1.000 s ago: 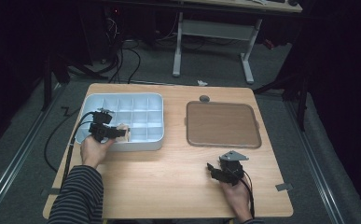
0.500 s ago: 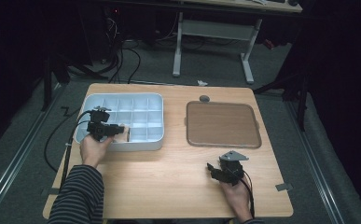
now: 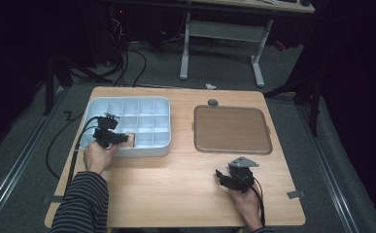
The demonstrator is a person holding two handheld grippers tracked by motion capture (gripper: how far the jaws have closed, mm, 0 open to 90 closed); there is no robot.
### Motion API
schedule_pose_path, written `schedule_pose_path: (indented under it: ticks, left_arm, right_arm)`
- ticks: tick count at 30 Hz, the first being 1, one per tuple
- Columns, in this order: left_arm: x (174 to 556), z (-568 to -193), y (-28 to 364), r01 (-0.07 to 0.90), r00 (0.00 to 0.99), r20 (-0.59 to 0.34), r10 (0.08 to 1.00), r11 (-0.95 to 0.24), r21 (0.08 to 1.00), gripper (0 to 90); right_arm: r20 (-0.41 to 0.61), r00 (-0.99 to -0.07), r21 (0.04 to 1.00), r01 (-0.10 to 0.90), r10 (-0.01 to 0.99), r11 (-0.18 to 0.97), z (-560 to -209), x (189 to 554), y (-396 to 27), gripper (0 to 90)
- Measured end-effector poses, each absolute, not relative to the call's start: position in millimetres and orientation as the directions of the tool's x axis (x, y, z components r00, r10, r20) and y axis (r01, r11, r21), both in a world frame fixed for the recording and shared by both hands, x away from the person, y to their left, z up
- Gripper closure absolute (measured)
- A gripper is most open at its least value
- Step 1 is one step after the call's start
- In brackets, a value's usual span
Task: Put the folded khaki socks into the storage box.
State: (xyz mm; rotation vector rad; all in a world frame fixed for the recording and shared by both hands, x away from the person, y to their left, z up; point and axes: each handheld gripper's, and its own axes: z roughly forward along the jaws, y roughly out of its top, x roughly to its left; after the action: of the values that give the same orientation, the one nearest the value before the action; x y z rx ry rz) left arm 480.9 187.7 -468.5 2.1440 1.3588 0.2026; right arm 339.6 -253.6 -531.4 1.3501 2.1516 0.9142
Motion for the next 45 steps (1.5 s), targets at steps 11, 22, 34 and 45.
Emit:
schedule_pose_path:
  ticks: [11, 22, 34, 45]
  left_arm:
    - [488, -477, 185, 0.816, 0.448, -0.209, 0.869, -0.302, 0.492, 80.8]
    - [482, -470, 186, 0.793, 0.46, -0.213, 0.862, -0.291, 0.536, 67.6]
    - [473, -455, 191, 0.754, 0.463, -0.197, 0.864, -0.267, 0.6, 56.9]
    - [460, -440, 201, 0.716, 0.473, -0.196, 0.859, -0.245, 0.654, 55.7]
  right_arm:
    - [-0.019, -0.428, 0.728, 0.614, 0.904, 0.306, -531, 340, -254, 38.5]
    - [-0.02, -0.428, 0.728, 0.613, 0.903, 0.307, -531, 340, -254, 38.5]
    - [-0.02, -0.43, 0.728, 0.613, 0.903, 0.308, -531, 340, -254, 38.3]
    - [-0.02, -0.43, 0.728, 0.613, 0.903, 0.308, -531, 340, -254, 38.3]
